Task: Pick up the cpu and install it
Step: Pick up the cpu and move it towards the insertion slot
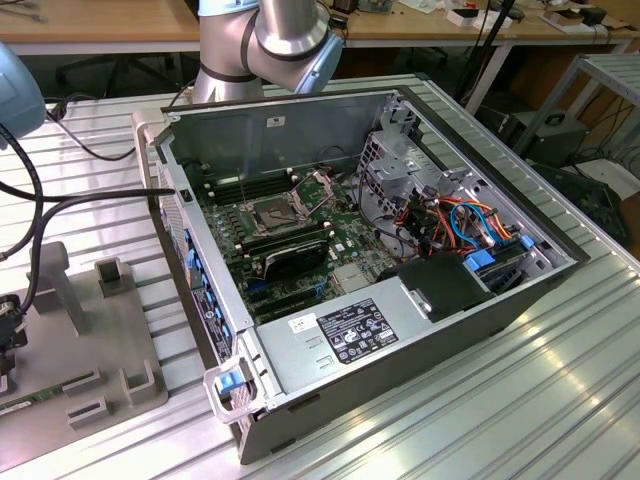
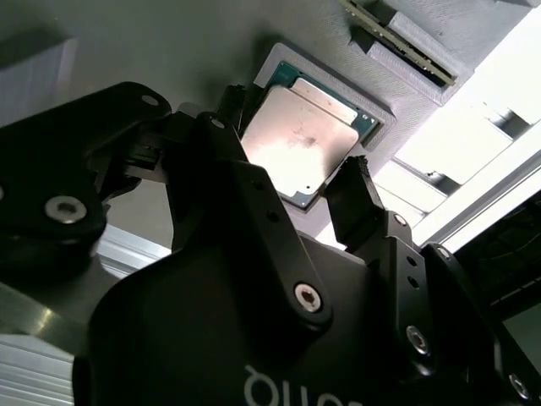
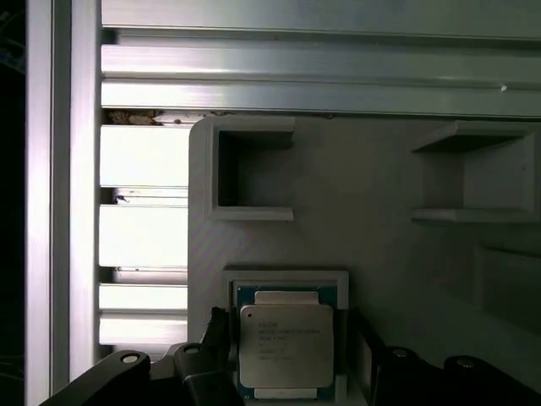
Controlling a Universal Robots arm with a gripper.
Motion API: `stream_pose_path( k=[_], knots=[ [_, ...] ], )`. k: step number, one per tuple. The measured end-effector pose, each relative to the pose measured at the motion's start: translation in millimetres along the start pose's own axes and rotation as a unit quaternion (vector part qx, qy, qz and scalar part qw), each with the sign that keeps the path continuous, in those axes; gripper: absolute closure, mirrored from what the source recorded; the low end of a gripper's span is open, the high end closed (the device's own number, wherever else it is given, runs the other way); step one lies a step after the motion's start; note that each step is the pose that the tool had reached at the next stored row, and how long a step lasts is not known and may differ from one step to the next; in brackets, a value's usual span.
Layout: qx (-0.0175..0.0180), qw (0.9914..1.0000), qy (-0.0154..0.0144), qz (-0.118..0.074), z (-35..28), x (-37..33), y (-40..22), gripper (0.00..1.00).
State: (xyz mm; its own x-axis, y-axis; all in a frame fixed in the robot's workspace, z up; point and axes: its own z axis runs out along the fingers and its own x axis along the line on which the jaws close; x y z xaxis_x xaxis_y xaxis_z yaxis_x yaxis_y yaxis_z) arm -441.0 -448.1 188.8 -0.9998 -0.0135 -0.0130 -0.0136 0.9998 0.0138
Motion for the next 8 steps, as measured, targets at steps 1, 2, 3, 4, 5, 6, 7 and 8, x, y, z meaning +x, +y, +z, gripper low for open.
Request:
stream_pose_path(
  k=[1, 2, 3, 4, 5, 6, 7, 8],
  knots=[
    [-0.0001, 1.0, 0.0, 0.0, 0.3, 0.0, 0.2, 0.33],
    [-0.0001, 1.0, 0.0, 0.0, 0.7, 0.0, 0.4, 0.33],
    [-0.0001, 1.0, 0.0, 0.0, 0.9, 0.1, 0.4, 0.33],
    [-0.0002, 1.0, -0.0001, 0.0, 1.2, 0.2, 0.4, 0.33],
    [-0.0002, 1.0, -0.0001, 0.0, 1.4, 0.3, 0.4, 0.33],
    [-0.0002, 1.0, -0.0001, 0.0, 1.7, 0.6, 0.4, 0.33],
    [-0.0001, 1.0, 0.0, 0.0, 1.7, 0.8, 0.4, 0.33],
    [-0.0001, 1.0, 0.0, 0.0, 1.7, 1.0, 0.4, 0.33]
  ],
)
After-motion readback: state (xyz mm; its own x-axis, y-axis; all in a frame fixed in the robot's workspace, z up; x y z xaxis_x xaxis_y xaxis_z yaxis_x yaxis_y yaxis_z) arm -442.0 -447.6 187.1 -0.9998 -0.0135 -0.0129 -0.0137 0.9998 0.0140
